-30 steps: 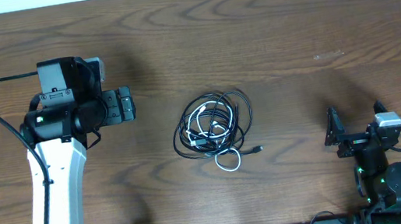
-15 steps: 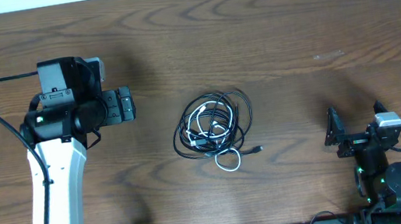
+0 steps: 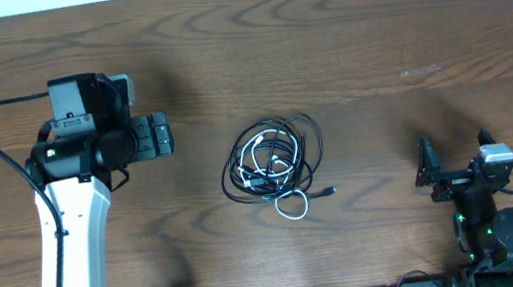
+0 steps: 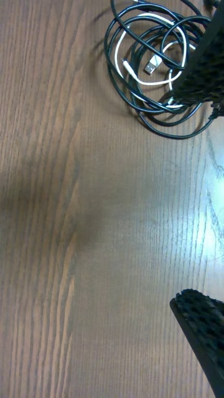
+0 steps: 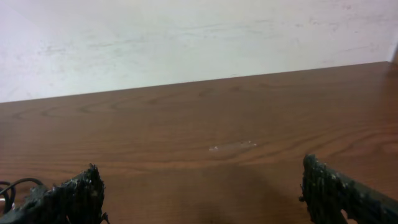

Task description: Untangle cables

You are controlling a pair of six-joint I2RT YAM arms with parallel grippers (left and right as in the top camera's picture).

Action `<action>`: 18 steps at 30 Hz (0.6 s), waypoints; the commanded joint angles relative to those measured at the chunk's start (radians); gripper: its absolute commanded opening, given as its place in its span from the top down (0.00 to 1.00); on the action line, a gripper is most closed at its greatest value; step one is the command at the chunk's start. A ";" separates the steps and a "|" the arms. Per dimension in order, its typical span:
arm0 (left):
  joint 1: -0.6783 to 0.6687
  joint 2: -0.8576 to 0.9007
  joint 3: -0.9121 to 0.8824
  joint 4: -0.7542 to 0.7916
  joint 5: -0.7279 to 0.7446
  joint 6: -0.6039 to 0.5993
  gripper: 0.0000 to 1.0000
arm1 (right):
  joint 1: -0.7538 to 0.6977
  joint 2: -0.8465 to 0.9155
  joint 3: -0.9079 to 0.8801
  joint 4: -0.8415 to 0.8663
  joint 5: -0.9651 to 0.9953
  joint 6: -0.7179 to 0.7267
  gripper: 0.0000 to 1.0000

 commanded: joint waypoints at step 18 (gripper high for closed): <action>-0.002 0.041 0.010 -0.003 0.009 0.014 0.05 | -0.005 -0.006 -0.001 -0.005 0.004 -0.013 0.01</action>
